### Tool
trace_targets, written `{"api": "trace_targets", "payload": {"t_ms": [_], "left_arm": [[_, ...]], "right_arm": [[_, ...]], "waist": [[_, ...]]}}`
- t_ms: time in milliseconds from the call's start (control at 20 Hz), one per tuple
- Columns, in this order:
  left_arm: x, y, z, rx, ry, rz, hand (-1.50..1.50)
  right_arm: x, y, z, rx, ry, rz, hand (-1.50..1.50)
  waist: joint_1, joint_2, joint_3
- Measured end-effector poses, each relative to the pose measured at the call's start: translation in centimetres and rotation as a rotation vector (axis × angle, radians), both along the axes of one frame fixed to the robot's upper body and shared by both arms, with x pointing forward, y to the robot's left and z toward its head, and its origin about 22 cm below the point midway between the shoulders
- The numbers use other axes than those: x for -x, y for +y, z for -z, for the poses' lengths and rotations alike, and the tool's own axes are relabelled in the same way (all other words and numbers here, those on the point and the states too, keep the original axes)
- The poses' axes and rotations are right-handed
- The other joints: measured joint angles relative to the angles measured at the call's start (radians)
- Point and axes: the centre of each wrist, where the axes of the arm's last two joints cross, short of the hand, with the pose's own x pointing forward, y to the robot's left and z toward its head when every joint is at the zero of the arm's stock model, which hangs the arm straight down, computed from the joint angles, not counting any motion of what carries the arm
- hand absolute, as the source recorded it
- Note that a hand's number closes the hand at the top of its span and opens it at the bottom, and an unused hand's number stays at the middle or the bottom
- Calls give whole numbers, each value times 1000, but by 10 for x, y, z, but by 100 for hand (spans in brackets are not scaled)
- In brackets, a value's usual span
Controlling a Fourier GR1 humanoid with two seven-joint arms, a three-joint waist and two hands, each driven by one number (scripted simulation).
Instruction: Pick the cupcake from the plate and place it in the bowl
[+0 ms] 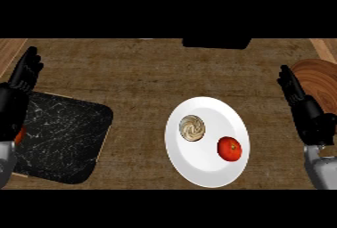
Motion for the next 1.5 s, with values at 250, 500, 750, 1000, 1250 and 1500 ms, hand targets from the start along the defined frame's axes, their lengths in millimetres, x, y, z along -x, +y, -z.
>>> {"api": "trace_targets", "payload": {"t_ms": [250,500,750,1000,1250,1500], "left_arm": [[1,-27,33,123,54,38,0],[6,-54,62,242,129,71,0],[8,-70,78,299,156,93,0],[5,-75,85,313,171,100,0],[7,-74,90,323,182,100,0],[9,-86,90,328,176,107,0]], "right_arm": [[5,72,16,21,99,-148,150],[16,108,31,141,22,-38,-150],[51,167,46,-36,-164,71,-150],[78,202,34,-19,-300,127,-150],[75,199,5,89,-248,209,-150],[69,200,-34,156,-119,216,-150]], "waist": [[-10,-3,25],[-35,-10,28],[-38,-9,36],[-36,-11,37],[-40,-13,36],[-34,-12,37]]}}
